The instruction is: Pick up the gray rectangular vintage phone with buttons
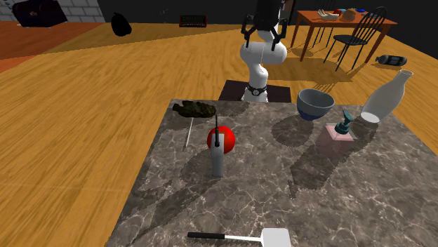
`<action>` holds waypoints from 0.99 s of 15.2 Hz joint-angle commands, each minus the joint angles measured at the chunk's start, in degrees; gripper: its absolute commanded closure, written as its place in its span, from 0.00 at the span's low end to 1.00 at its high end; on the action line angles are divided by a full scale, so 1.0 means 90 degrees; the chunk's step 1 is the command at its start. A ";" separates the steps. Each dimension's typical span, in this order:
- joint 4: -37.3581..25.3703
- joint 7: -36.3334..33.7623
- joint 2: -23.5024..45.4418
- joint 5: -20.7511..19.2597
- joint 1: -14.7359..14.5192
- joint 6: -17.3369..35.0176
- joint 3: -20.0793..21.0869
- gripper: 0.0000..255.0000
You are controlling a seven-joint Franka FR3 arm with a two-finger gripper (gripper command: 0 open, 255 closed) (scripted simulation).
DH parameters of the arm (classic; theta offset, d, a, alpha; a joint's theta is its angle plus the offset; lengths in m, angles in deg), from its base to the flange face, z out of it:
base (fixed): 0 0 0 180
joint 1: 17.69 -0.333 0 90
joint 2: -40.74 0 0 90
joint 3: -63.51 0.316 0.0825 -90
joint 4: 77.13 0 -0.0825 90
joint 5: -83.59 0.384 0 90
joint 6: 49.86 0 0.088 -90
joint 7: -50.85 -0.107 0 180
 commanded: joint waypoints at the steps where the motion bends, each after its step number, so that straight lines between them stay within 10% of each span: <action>1: 0.0000 0.0000 0.0000 0.0000 0.0000 0.0000 0.0000 0.00; 15: -0.1250 0.0853 0.3188 -0.0018 0.0008 0.1750 -0.0598 0.00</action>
